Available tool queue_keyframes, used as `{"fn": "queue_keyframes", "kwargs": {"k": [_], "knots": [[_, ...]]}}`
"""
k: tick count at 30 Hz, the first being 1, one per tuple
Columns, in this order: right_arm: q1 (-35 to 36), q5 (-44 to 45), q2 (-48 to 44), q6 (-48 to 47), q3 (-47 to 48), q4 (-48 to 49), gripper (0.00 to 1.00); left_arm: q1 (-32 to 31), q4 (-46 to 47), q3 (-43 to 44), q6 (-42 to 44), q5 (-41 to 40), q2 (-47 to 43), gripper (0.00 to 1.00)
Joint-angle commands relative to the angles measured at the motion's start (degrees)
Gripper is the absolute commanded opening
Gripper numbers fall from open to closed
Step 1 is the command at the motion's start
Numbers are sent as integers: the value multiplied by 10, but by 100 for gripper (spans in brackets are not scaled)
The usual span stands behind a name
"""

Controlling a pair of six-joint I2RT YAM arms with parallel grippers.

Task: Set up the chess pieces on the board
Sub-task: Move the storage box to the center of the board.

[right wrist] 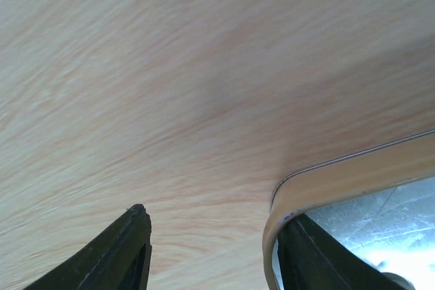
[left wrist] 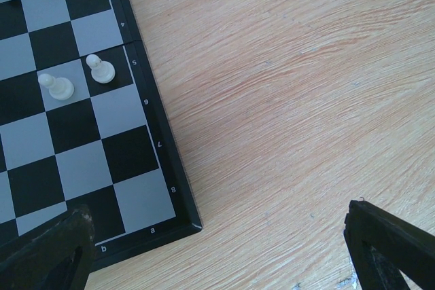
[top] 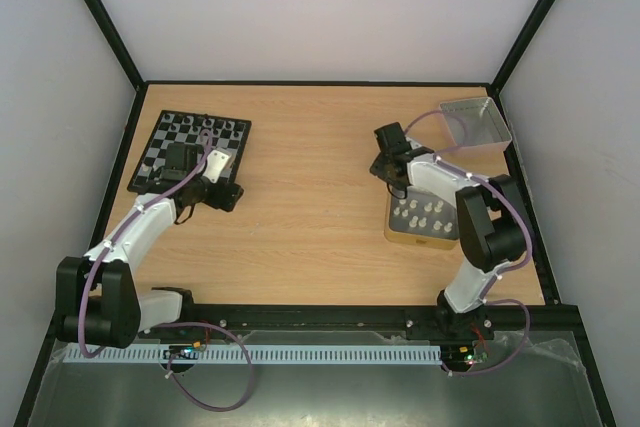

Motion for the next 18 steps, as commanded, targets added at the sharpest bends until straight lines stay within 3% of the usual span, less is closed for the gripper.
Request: {"fn": "queue_keyframes", "kwargs": {"k": [1, 9, 13, 18], "knots": [[31, -7, 33, -9, 49, -2, 49, -5, -1, -4, -3, -6, 4, 100], [54, 29, 25, -14, 44, -17, 53, -7, 5, -1, -4, -27, 12, 100], [55, 69, -17, -29, 43, -44, 67, -7, 5, 14, 8, -49, 3, 98], [58, 109, -59, -49, 49, -74, 84, -4, 8, 53, 47, -110, 3, 84]]}}
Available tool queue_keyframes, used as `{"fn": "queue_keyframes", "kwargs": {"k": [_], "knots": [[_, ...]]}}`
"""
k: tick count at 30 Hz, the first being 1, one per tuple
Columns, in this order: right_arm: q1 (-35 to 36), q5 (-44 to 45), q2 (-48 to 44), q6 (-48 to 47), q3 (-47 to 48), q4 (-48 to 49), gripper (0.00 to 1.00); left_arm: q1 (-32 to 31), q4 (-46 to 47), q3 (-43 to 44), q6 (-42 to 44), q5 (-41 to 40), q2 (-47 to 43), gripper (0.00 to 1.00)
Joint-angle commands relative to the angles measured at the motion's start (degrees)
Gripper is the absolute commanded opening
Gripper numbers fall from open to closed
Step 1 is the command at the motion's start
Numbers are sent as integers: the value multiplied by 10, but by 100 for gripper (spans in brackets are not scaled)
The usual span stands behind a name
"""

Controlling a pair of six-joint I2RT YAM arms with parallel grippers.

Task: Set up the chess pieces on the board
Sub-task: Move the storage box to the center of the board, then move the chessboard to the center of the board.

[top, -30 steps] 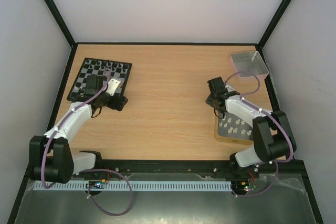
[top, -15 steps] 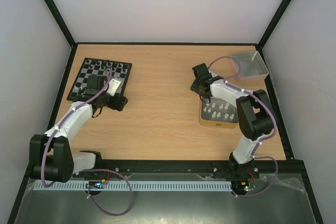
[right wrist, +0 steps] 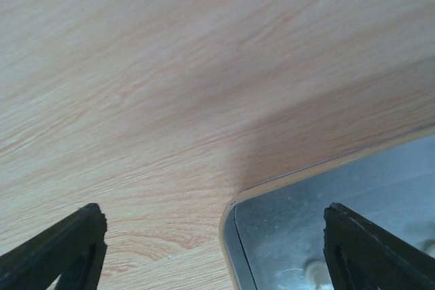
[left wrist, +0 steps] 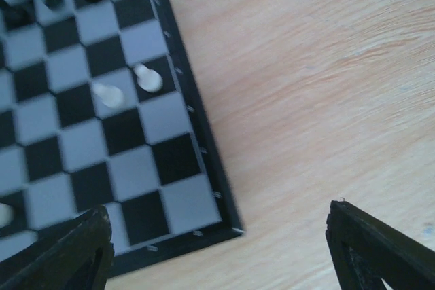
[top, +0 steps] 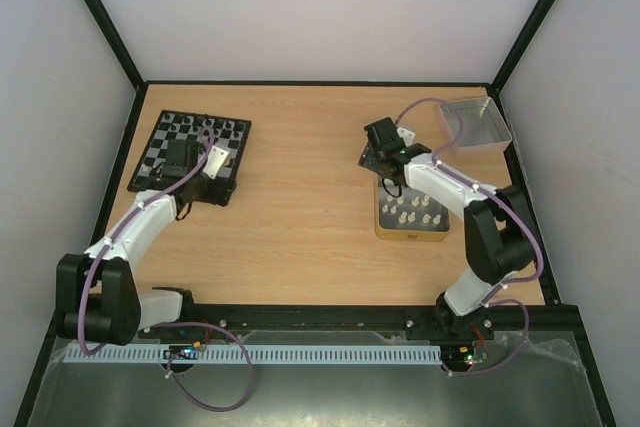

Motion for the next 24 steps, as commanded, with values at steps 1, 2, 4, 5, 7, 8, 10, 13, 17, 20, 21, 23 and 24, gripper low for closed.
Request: {"fn": "queue_keyframes", "kwargs": {"k": [1, 2, 4, 5, 7, 8, 10, 13, 17, 20, 21, 23, 24], "knots": [[4, 65, -44, -27, 7, -48, 87, 5, 16, 49, 42, -81, 0, 79], [8, 74, -46, -30, 12, -55, 89, 15, 21, 57, 51, -96, 8, 75], [17, 87, -47, -35, 20, -63, 91, 45, 26, 84, 66, -106, 33, 69], [22, 91, -47, -36, 23, -65, 91, 65, 27, 100, 71, -105, 54, 64], [33, 96, -45, -40, 30, -67, 91, 110, 27, 136, 78, -99, 86, 57], [38, 97, -43, -43, 33, -68, 91, 132, 30, 155, 82, -99, 102, 50], [47, 92, -38, -47, 37, -65, 90, 174, 45, 186, 88, -114, 137, 44], [52, 52, -41, -51, 23, -28, 87, 226, 63, 238, 96, -126, 195, 40], [52, 1, -39, -51, 1, 21, 77, 267, 48, 332, 93, -121, 293, 24], [52, -23, -27, -48, 1, 39, 65, 280, 33, 404, 93, -118, 366, 18], [53, -29, -23, -48, 1, 44, 61, 284, 24, 429, 90, -109, 387, 15], [54, -39, -15, -50, -2, 57, 51, 291, 10, 472, 78, -89, 436, 13], [55, -41, -13, -51, -3, 61, 48, 294, 6, 491, 74, -84, 452, 10]]}}
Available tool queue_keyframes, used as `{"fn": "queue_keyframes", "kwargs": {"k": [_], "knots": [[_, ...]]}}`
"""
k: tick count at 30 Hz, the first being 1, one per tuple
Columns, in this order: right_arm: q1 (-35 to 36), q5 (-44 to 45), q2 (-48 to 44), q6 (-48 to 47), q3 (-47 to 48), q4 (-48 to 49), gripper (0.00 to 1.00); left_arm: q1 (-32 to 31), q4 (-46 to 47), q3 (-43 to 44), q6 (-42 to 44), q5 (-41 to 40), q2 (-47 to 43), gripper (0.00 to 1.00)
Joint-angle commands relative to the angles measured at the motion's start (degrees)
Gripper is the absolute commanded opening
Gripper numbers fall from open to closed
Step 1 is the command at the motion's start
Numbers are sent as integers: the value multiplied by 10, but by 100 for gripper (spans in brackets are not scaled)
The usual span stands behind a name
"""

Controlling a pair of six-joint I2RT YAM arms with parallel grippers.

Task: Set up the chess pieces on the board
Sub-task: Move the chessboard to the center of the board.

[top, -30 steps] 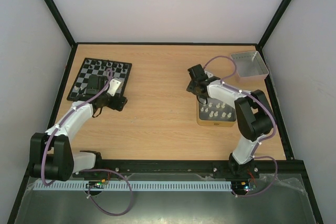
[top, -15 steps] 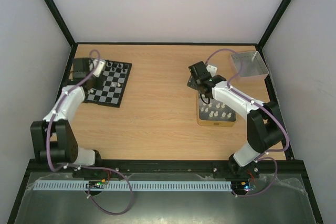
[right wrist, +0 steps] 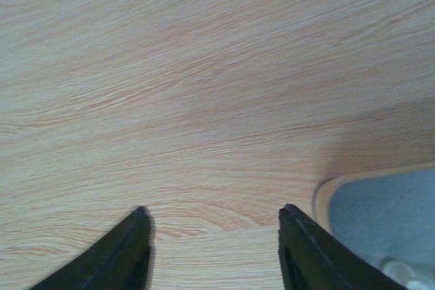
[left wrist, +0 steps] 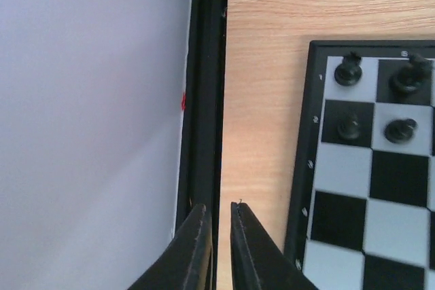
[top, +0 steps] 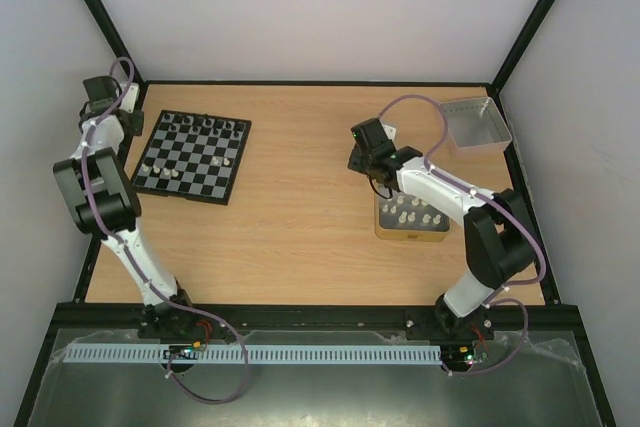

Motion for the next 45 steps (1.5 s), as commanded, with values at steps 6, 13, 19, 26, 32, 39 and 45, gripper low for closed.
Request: {"fn": "queue_keyframes", "kwargs": {"k": [6, 13, 19, 26, 32, 39, 45], "knots": [[6, -41, 35, -2, -14, 47, 46, 22, -94, 190, -31, 76, 156, 2], [9, -47, 48, -1, -10, 54, 45, 22, -129, 287, -27, 81, 238, 2], [10, -47, 53, -3, -8, 52, 45, 17, -153, 325, -13, 77, 281, 2], [10, -45, 51, -9, -10, 47, 44, 7, -166, 332, -10, 74, 306, 2], [10, -40, 52, -11, -7, 40, 44, 2, -184, 333, -5, 81, 313, 2], [10, -47, 59, -10, -3, 48, 44, -5, -182, 250, 6, 105, 277, 2], [10, -51, 67, -12, 4, 48, 44, -10, -163, 174, 19, 111, 252, 3]]}}
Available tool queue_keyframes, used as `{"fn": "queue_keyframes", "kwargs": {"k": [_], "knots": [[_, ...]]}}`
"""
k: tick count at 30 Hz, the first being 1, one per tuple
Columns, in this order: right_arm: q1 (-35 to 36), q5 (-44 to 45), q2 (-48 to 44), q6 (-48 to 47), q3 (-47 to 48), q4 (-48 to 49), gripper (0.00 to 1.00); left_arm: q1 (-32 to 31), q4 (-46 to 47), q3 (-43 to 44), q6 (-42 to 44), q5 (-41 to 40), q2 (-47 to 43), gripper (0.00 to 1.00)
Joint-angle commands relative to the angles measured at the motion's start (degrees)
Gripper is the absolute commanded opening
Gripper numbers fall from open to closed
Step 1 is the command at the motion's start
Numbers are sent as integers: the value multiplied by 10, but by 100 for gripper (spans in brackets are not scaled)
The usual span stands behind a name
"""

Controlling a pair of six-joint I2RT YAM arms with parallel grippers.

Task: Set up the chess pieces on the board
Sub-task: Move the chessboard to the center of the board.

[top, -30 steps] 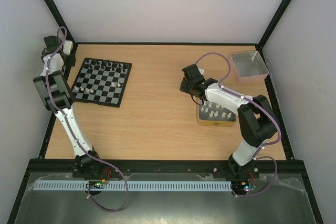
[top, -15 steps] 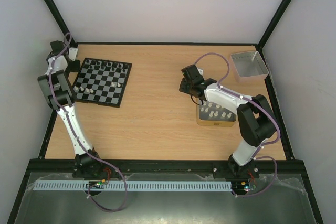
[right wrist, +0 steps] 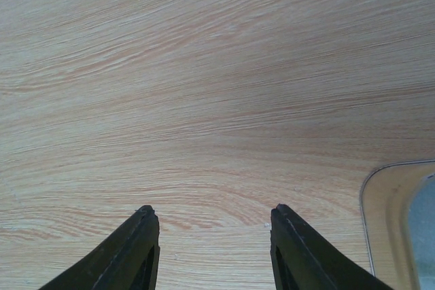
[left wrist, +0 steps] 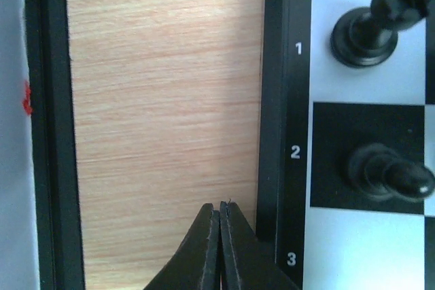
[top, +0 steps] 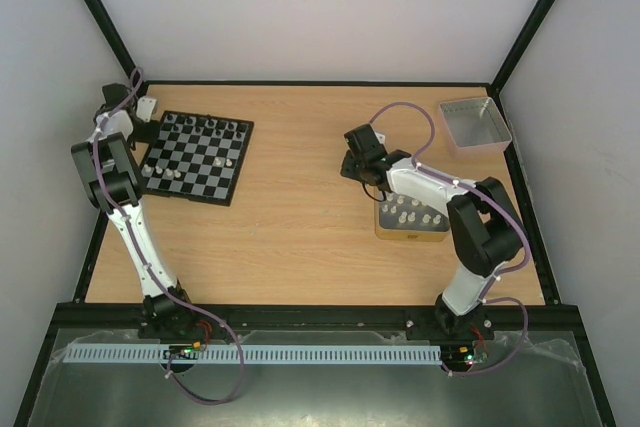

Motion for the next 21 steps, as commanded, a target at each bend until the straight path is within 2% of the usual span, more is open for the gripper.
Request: {"fn": "queue_keyframes", "kwargs": {"k": [1, 11, 16, 21], "knots": [[3, 1, 11, -8, 14, 0, 44, -9, -37, -65, 18, 20, -10, 2], [3, -12, 71, -11, 58, 8, 44, -35, -21, -195, 44, 45, -85, 2], [4, -24, 125, -10, 115, 2, 43, -62, -5, -261, 50, 49, -129, 3], [3, -22, 185, -8, 191, -14, 41, -84, 2, -289, 45, 59, -147, 3]]}}
